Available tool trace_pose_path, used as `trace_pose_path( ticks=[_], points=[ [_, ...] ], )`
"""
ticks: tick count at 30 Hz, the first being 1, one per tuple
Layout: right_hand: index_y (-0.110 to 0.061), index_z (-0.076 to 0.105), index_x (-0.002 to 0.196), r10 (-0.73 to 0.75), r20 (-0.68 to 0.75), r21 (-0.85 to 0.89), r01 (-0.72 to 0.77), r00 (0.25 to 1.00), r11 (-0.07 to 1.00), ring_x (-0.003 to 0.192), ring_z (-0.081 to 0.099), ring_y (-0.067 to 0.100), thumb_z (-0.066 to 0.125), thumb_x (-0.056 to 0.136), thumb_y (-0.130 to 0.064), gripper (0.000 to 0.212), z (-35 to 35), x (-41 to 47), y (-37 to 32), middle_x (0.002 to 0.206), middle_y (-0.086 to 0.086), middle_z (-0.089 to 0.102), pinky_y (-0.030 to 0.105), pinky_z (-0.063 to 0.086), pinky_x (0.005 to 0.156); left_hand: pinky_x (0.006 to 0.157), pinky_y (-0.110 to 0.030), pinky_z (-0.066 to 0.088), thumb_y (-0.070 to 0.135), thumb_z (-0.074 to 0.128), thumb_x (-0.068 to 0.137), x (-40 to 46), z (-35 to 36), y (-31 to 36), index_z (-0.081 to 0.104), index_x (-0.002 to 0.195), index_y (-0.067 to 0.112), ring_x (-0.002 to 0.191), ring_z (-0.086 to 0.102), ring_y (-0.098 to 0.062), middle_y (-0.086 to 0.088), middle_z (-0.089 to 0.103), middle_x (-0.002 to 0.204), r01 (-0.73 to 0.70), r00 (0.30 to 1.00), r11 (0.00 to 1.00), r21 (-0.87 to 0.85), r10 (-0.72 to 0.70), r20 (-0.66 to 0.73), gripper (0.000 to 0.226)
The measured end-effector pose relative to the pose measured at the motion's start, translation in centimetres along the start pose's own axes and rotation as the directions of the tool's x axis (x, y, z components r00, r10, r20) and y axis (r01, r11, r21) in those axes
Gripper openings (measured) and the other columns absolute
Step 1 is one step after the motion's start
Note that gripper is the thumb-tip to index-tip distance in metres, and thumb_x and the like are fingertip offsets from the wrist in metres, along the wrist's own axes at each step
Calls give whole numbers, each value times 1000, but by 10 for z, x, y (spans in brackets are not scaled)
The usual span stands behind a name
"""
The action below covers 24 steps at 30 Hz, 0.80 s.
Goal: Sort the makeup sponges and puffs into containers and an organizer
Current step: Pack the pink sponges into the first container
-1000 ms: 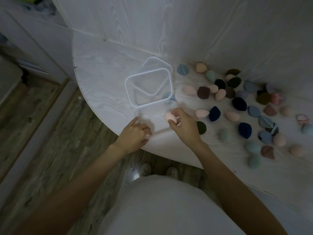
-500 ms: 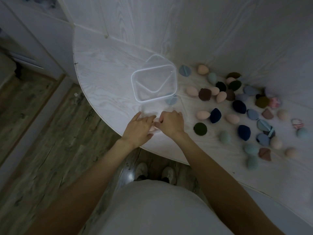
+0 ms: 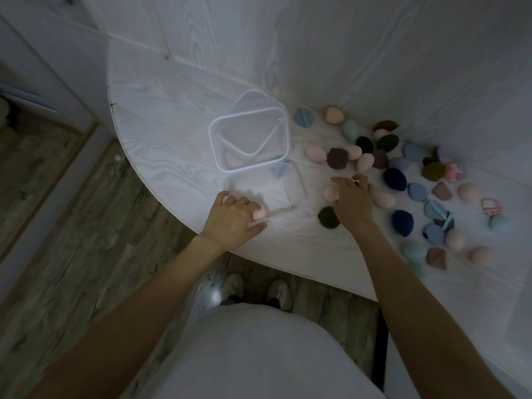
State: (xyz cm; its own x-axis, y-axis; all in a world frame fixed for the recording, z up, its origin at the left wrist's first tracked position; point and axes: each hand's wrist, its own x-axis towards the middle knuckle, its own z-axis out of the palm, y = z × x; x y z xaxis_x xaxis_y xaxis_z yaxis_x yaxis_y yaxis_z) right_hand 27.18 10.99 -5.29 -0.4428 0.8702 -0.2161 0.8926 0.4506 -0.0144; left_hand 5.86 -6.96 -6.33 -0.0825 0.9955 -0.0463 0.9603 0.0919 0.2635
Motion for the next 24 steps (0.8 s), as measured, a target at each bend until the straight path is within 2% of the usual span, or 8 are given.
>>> trace_pose_path(
  ticks=[5, 8, 10, 11, 14, 18, 21, 24],
  points=[
    [-15, 55, 118, -76, -128, -15, 75, 989, 997, 117, 42, 31, 61, 85, -17, 34, -5, -1, 5, 115, 10, 62, 40, 30, 92, 81, -36, 43, 49, 41, 82, 1, -1, 3, 67, 92, 14, 74, 62, -28, -6, 68, 85, 13, 1000, 1000, -11, -13, 2, 45],
    [-14, 54, 105, -89, -234, 275, 154, 968, 949, 86, 54, 22, 62, 83, -24, 26, -23, -18, -14, 98, 5, 60, 34, 38, 74, 72, -36, 48, 40, 52, 86, 3, 0, 5, 64, 95, 8, 83, 60, -28, -9, 66, 93, 10, 1000, 995, -94, -9, 11, 35],
    [-16, 52, 106, -148, -164, 478, 209, 975, 853, 81, 52, 14, 60, 85, -24, 25, -32, -28, -40, 100, -1, 55, 27, 41, 64, 70, -37, 49, 34, 58, 88, 3, 0, 7, 61, 102, 7, 94, 57, -27, -9, 62, 104, 40, 999, 985, -170, -34, 38, 31],
    [-16, 53, 107, -206, -137, 494, 247, 969, 834, 82, 52, 13, 60, 85, -23, 25, -32, -29, -54, 103, -1, 54, 24, 40, 63, 69, -37, 50, 34, 57, 89, 3, 0, 8, 60, 105, 7, 97, 56, -26, -8, 60, 107, 53, 998, 982, -183, -45, 49, 32],
    [-15, 57, 115, -351, -71, 341, 354, 934, 871, 88, 55, 16, 57, 87, -19, 28, -21, -22, -86, 112, 5, 55, 22, 41, 72, 68, -37, 50, 35, 56, 90, 4, -1, 8, 59, 110, 8, 98, 57, -26, -8, 60, 109, 64, 997, 983, -170, -56, 54, 34],
    [-12, 62, 115, -363, 37, 195, 349, 931, 917, 92, 58, 20, 54, 90, -12, 26, -4, -11, -104, 116, 9, 54, 26, 47, 83, 68, -37, 51, 34, 57, 89, 5, 0, 9, 60, 111, 7, 97, 57, -26, -9, 62, 107, 69, 996, 984, -165, -59, 67, 35],
    [-8, 63, 106, -361, 43, 171, 349, 932, 921, 84, 59, 21, 53, 91, -15, 20, -2, -10, -107, 102, 9, 59, 30, 50, 77, 68, -35, 49, 35, 57, 88, 5, 0, 9, 60, 113, 8, 96, 58, -26, -8, 62, 107, 73, 995, 985, -155, -61, 76, 37],
    [-9, 59, 86, -340, -14, 156, 338, 940, 928, 69, 54, 18, 56, 89, -27, 18, -6, -11, -107, 76, 4, 55, 28, 43, 67, 72, -36, 49, 36, 56, 88, 5, -3, 10, 50, 129, 9, 101, 57, -27, -10, 61, 113, 95, 992, 981, -167, -80, 94, 49]
  ],
)
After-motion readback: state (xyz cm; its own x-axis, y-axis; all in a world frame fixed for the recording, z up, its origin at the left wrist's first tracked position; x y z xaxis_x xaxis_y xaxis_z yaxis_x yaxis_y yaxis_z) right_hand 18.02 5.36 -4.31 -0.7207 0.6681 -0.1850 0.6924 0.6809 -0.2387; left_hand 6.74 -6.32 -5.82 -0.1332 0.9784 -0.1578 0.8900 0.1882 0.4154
